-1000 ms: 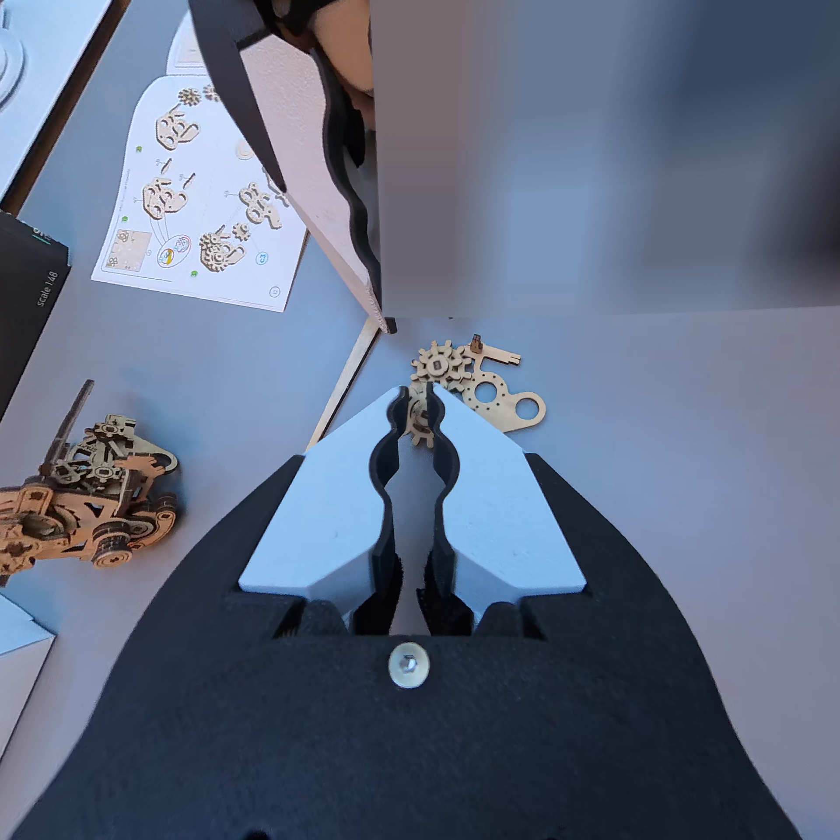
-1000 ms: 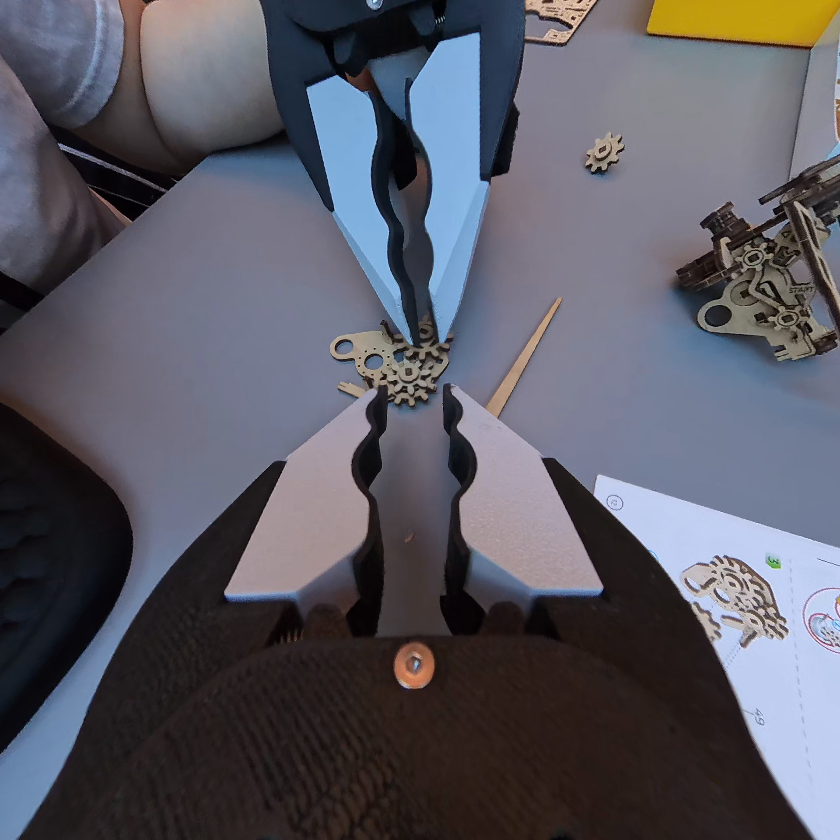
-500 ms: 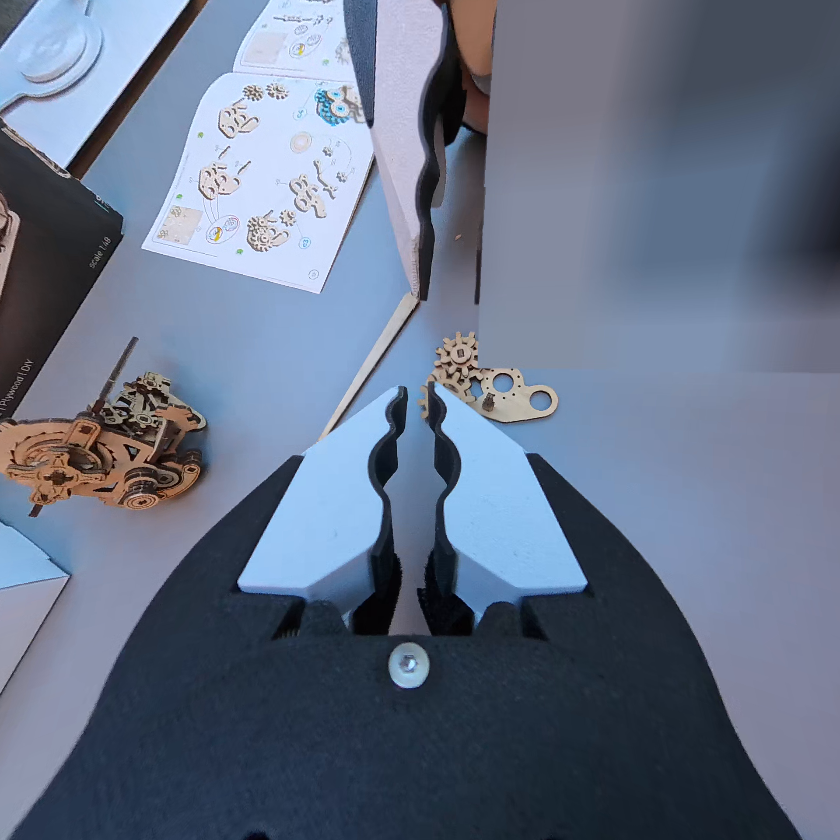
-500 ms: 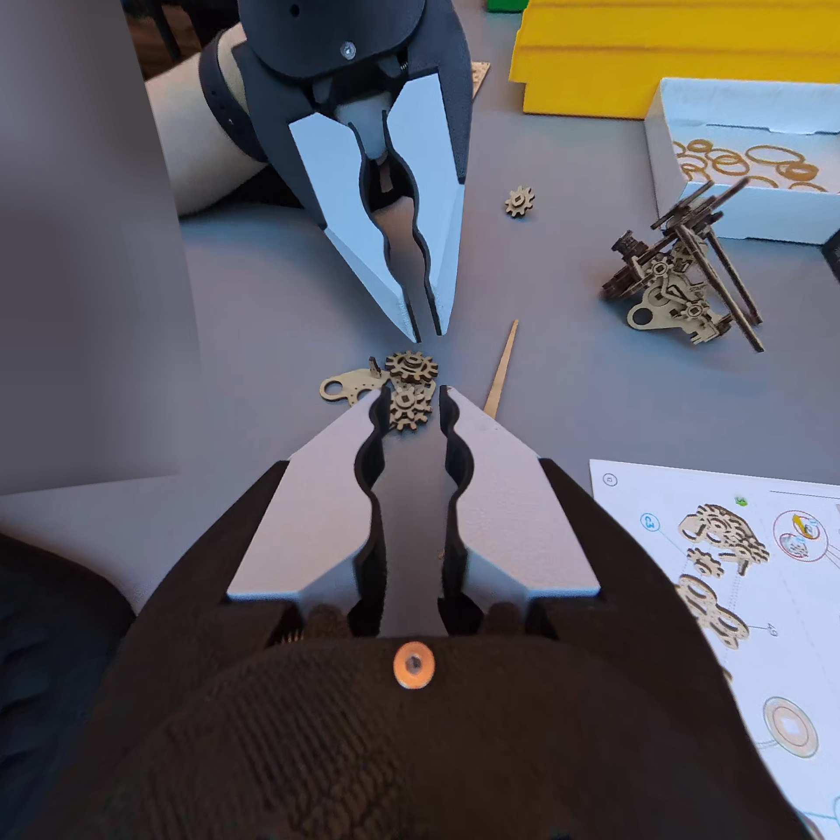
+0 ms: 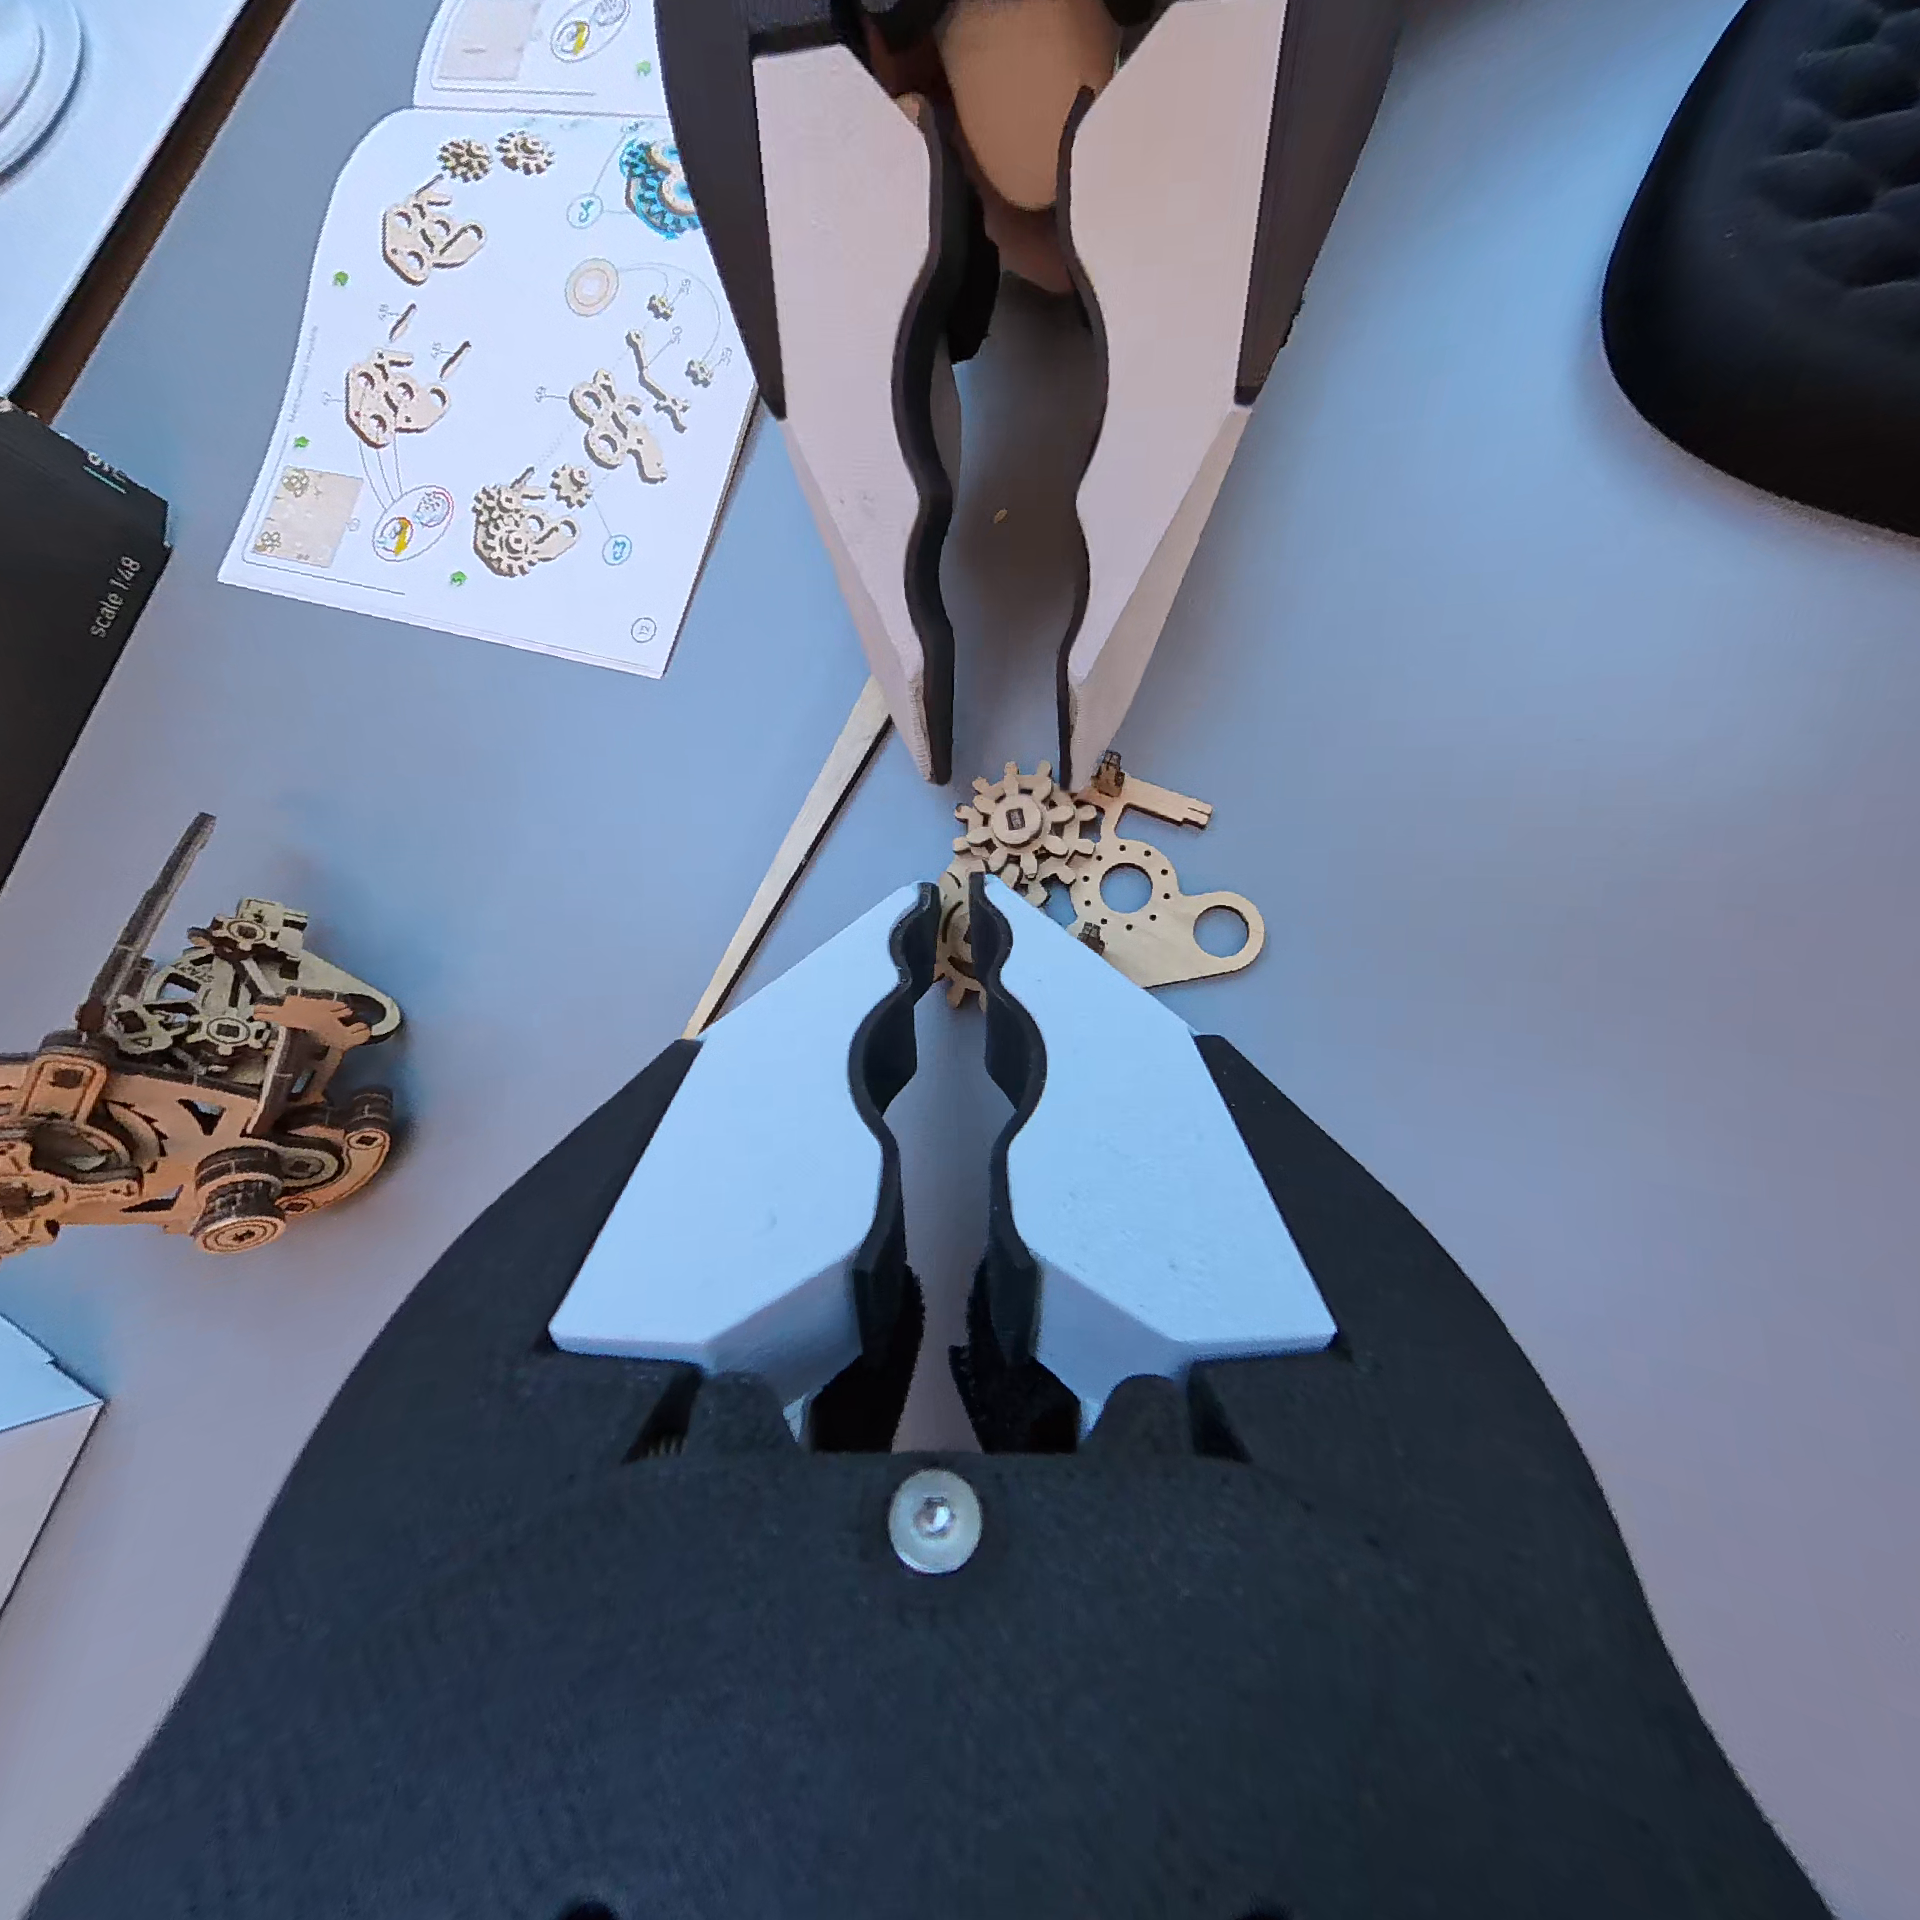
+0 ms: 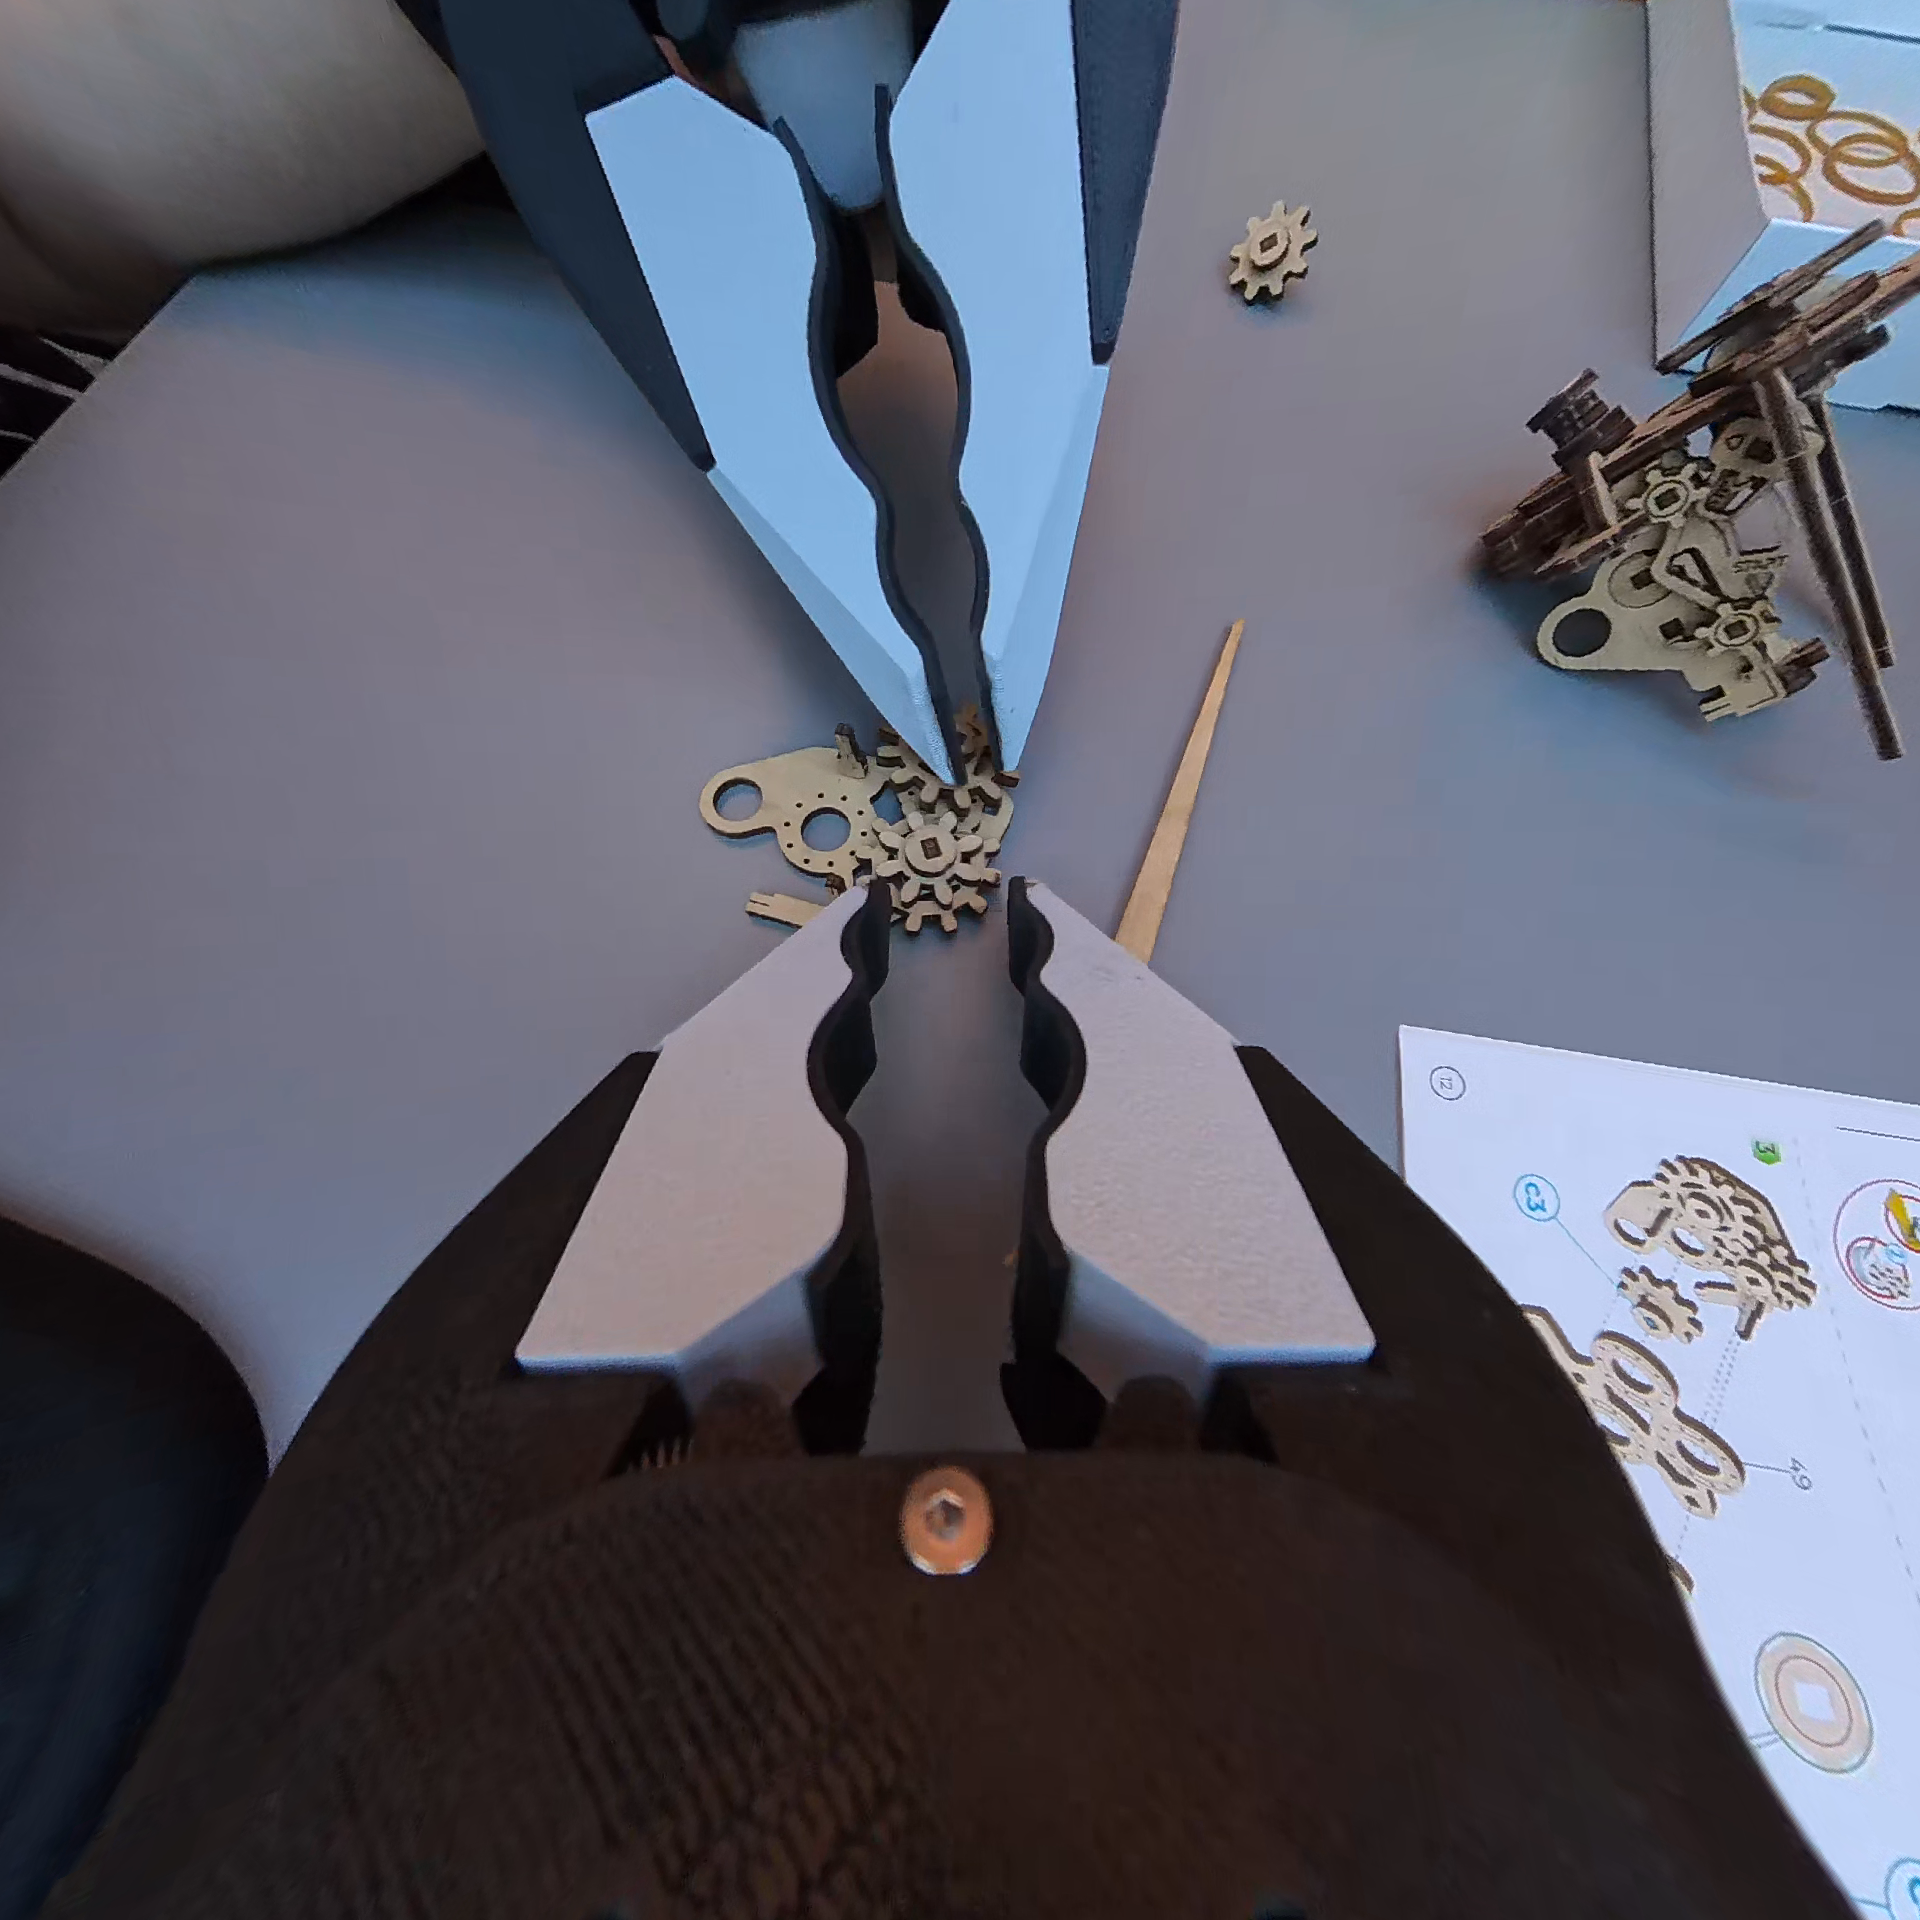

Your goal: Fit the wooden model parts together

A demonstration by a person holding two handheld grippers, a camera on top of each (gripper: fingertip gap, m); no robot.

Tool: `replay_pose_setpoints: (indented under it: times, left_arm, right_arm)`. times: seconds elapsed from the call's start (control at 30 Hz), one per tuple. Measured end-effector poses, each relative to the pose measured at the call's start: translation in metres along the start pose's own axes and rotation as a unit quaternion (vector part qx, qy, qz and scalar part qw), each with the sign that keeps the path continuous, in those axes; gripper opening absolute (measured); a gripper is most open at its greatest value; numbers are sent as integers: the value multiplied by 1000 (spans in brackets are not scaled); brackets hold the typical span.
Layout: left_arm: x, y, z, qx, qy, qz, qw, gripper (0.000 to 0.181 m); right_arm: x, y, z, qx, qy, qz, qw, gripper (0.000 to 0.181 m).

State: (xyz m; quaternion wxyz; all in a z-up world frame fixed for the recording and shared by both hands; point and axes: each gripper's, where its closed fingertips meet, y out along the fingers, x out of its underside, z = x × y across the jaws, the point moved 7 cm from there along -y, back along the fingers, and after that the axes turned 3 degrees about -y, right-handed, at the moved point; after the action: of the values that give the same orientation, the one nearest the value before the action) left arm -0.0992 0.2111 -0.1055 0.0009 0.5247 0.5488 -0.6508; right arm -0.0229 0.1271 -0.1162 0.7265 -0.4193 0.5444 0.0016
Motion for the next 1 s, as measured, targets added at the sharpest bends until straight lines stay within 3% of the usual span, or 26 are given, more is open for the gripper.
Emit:
replay_pose_setpoints:
  times: [1.0]
  left_arm:
    - [0, 0, 2, 0, 8, -1, 1000, 0]
  right_arm:
    - [0, -1, 2, -22, 1, -10, 1000, 8]
